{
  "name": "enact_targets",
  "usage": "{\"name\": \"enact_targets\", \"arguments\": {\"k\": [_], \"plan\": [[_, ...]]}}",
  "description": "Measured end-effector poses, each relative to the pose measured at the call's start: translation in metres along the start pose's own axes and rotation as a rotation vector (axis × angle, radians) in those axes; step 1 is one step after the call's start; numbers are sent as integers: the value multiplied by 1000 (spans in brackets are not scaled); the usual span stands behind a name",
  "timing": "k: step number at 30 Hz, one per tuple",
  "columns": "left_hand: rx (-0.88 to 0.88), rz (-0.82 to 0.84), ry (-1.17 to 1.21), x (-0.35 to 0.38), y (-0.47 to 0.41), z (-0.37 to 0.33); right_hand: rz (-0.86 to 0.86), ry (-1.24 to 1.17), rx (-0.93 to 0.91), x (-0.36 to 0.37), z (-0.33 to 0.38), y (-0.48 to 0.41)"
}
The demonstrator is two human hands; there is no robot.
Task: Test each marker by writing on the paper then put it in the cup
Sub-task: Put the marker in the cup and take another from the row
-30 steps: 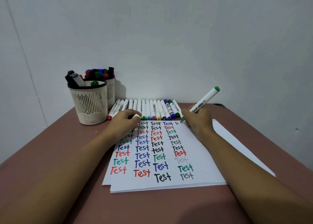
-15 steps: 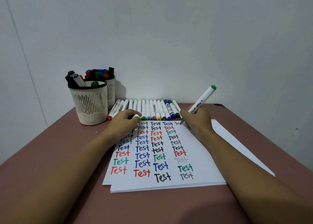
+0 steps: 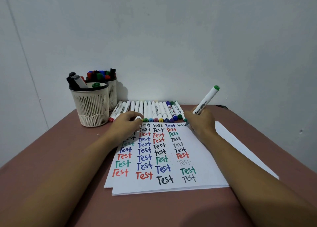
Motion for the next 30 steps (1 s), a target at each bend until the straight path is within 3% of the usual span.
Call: {"name": "enact_targets", "arguments": {"k": [13, 20, 26, 30], "plan": [[6, -3, -36, 0, -1, 1, -13, -10, 19, -1, -3, 0], [128, -130, -141, -12, 7, -20, 9, -288, -48, -5, 3, 0], [228, -13, -127, 3, 13, -35, 270, -686, -45, 30, 24, 14], [229, 14, -114, 8, 12, -38, 409, -659, -45, 53, 34, 28]]}}
Point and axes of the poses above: each hand's wrist, its own y-axis away from the middle knuckle, its own x-axis out of the palm, z = x × y, the point moved 10 cm from there along -y, towards the middle knuckle, and after that the axes turned 12 degrees about z, right-handed, at the moved point
